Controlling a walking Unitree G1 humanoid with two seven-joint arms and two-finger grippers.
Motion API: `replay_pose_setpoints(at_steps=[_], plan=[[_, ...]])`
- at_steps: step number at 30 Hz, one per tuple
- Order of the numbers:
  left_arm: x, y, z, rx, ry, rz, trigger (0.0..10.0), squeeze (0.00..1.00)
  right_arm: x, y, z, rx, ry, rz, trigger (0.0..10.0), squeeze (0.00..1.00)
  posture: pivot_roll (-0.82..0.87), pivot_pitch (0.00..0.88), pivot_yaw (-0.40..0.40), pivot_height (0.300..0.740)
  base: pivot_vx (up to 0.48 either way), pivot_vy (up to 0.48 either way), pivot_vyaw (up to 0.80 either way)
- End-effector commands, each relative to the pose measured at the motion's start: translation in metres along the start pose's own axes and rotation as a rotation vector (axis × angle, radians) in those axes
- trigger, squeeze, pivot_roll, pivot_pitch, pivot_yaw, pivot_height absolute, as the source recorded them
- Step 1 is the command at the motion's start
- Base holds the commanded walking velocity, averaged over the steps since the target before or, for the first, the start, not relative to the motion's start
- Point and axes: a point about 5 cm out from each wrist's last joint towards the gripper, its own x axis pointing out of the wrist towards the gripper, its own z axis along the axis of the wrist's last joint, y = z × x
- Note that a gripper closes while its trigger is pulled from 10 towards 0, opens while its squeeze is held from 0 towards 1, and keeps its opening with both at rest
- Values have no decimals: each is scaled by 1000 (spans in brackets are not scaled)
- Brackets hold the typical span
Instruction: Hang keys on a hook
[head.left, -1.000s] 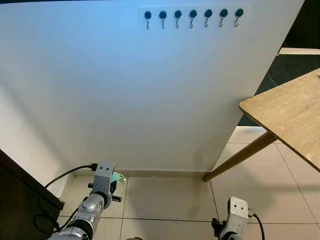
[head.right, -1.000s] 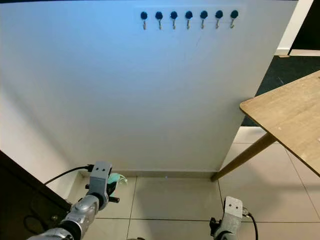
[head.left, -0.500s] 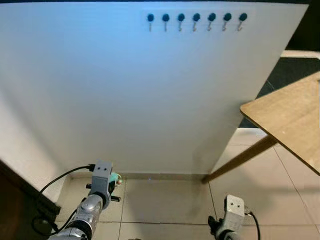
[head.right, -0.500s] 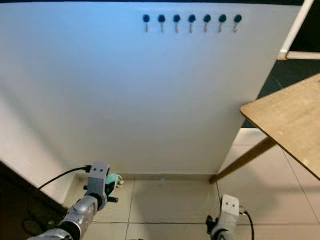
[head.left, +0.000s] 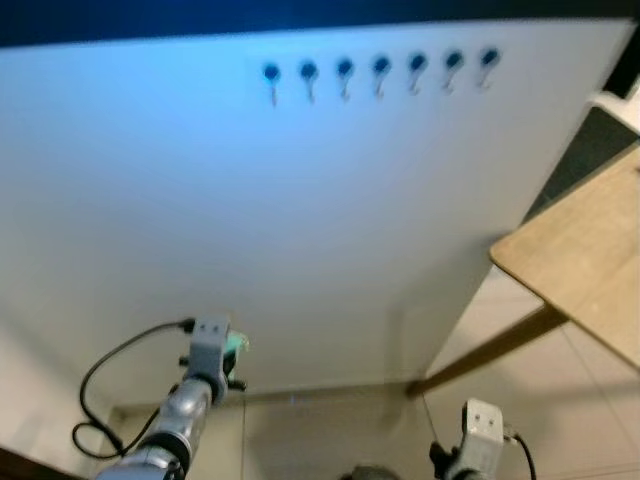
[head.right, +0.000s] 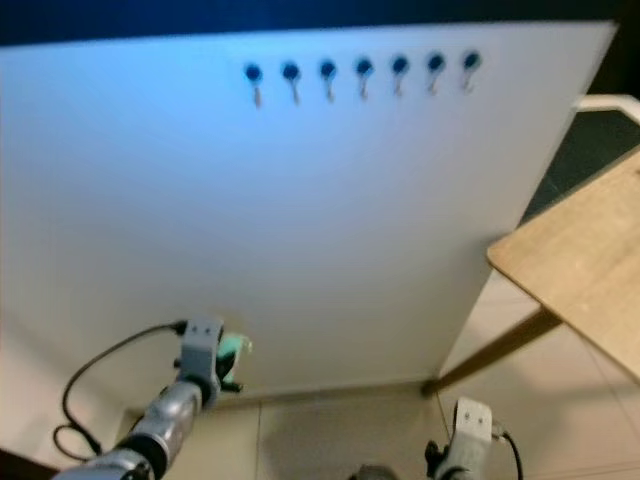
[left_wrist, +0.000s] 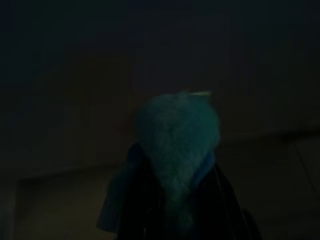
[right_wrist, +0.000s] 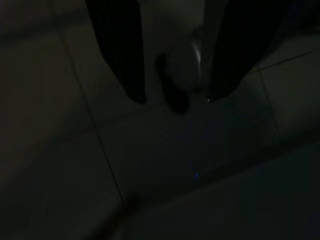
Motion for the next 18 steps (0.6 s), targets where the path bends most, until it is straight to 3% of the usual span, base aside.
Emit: replay_pose_setpoints(at_steps=[1,7,16,18], plan=[[-3,5,-6,-7,21,20,10000,0,-3,1,-12,-1,40,6,10000,0,47,23,16,740,0,0,0],[-4,9,-4,1,4,39,10000,0,-3,3,-13,2,42,8,10000,0,46,29,19,740,0,0,0],[-4,6,-5,35,5,22,10000,0,-3,3,-14,9,43,6,10000,0,43,32,22,740,0,-480,0],[-4,6,-6,28,5,17,10000,0,-3,3,-14,10,43,5,10000,0,37,33,24,740,0,0,0]])
